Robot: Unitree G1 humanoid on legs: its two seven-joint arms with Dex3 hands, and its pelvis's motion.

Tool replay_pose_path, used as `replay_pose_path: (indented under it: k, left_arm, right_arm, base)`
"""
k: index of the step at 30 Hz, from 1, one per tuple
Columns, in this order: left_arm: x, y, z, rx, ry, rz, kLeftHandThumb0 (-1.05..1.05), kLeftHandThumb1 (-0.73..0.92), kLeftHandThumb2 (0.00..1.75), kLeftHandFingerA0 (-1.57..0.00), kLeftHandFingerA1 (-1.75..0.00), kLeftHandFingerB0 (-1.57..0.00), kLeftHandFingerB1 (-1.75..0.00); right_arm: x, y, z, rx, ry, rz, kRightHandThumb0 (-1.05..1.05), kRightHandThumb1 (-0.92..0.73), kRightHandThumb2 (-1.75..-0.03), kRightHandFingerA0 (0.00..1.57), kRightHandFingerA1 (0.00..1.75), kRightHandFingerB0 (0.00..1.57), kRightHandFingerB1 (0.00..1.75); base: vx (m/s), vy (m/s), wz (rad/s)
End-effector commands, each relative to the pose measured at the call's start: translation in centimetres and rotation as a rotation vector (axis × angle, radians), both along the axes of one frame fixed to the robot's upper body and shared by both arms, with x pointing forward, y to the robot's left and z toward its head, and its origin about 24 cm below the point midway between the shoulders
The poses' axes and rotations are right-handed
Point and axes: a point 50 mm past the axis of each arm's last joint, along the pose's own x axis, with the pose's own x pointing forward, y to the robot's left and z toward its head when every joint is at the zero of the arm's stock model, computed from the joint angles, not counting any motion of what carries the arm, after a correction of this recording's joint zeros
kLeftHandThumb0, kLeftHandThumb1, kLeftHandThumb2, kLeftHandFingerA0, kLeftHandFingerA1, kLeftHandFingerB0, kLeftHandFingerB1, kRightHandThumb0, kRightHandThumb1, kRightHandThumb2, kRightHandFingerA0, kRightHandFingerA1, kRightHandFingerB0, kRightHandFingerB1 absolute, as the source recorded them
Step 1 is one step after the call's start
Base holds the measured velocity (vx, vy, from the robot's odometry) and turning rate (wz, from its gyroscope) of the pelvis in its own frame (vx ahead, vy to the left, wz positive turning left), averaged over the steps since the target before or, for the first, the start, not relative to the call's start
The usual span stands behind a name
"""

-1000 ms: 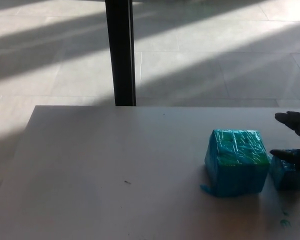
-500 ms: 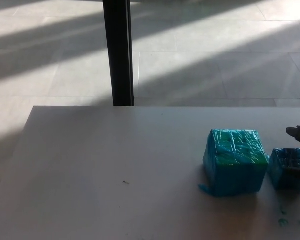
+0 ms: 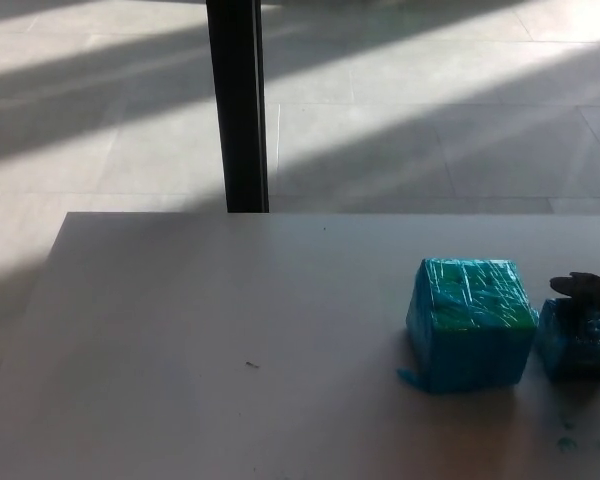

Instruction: The robot uses its right hand to pick up the small cube kept on the middle on the desk and place it on the bigger cube kept next to it

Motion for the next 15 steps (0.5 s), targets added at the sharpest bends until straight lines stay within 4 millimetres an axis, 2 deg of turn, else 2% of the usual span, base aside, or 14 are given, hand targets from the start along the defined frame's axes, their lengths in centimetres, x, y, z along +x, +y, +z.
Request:
replay_pose_path:
  k: [1, 2, 3, 4, 5, 6, 9, 11, 12, 14, 15]
  left_arm:
    - [0.2, 0.5, 0.8, 0.025, 0.008, -0.015, -0.88, 0.92, 0.71, -0.39, -0.50, -0.34, -0.38]
    - [0.2, 0.5, 0.8, 0.011, -0.005, -0.005, -0.88, 0.92, 0.70, -0.37, -0.50, -0.33, -0.39]
    - [0.2, 0.6, 0.8, 0.006, -0.007, 0.005, -0.86, 0.92, 0.70, -0.37, -0.49, -0.33, -0.38]
    - [0.2, 0.6, 0.7, 0.008, -0.004, 0.008, -0.87, 0.92, 0.69, -0.38, -0.49, -0.33, -0.38]
    - [0.2, 0.7, 0.8, 0.004, -0.008, 0.014, -0.88, 0.92, 0.69, -0.37, -0.50, -0.33, -0.38]
    - [0.2, 0.7, 0.9, 0.004, -0.008, 0.014, -0.88, 0.92, 0.69, -0.38, -0.50, -0.33, -0.38]
    - [0.1, 0.7, 0.8, 0.015, 0.003, -0.002, -0.88, 0.92, 0.70, -0.36, -0.49, -0.33, -0.38]
    - [0.0, 0.7, 0.8, 0.008, 0.001, 0.004, -0.88, 0.92, 0.70, -0.36, -0.48, -0.32, -0.38]
    - [0.0, 0.6, 0.8, 0.010, 0.001, 0.000, -0.87, 0.92, 0.71, -0.36, -0.49, -0.32, -0.38]
    - [0.0, 0.6, 0.8, 0.008, -0.005, 0.002, -0.88, 0.92, 0.70, -0.34, -0.48, -0.33, -0.38]
    - [0.1, 0.5, 0.8, 0.007, -0.006, 0.004, -0.88, 0.92, 0.69, -0.37, -0.50, -0.34, -0.39]
  right_arm:
    - [0.3, 0.6, 0.3, -0.067, -0.030, 0.056, -0.75, -0.42, -0.75, 0.00, 0.00, 0.12, 0.18]
    - [0.3, 0.5, 0.3, -0.077, -0.024, 0.060, -0.68, -0.38, -0.73, 0.00, 0.07, 0.09, 0.20]
    - [0.1, 0.2, 0.2, -0.126, -0.013, 0.062, -0.46, -0.43, -0.60, 0.00, 0.07, 0.07, 0.27]
    - [0.0, -0.1, 0.2, -0.172, 0.000, 0.073, -0.51, -0.28, -0.66, 0.00, 0.15, 0.03, 0.28]
    - [-0.1, -0.3, 0.1, -0.199, 0.018, 0.077, -0.49, -0.27, -0.65, 0.00, 0.15, 0.01, 0.29]
    - [-0.2, -0.5, 0.0, -0.221, 0.032, 0.082, -0.39, -0.42, -0.61, 0.00, 0.05, 0.06, 0.27]
    - [-0.7, -1.5, 0.0, -0.301, 0.067, 0.093, -0.33, -0.41, -0.66, 0.00, 0.03, 0.09, 0.32]
    - [-1.3, -2.8, -0.3, -0.369, 0.107, 0.078, -0.14, -0.38, -0.65, 0.00, 0.06, 0.11, 0.37]
    - [-1.5, -3.1, -0.4, -0.391, 0.120, 0.074, -0.09, -0.44, -0.53, 0.00, 0.10, 0.19, 0.29]
    - [-2.1, -4.0, -0.8, -0.456, 0.167, 0.075, -0.07, -0.47, -0.57, 0.00, 0.16, 0.23, 0.31]
    - [-2.3, -4.3, -0.9, -0.507, 0.185, 0.083, -0.13, -0.56, -0.62, 0.00, 0.30, 0.32, 0.34]
  base:
    - [0.00, 0.000, 0.00]
    - [0.00, 0.000, 0.00]
    - [0.00, 0.000, 0.00]
    - [0.00, 0.000, 0.00]
    - [0.00, 0.000, 0.00]
    - [0.00, 0.000, 0.00]
    - [0.00, 0.000, 0.00]
    - [0.00, 0.000, 0.00]
    - [0.00, 0.000, 0.00]
    - [0.00, 0.000, 0.00]
    - [0.00, 0.000, 0.00]
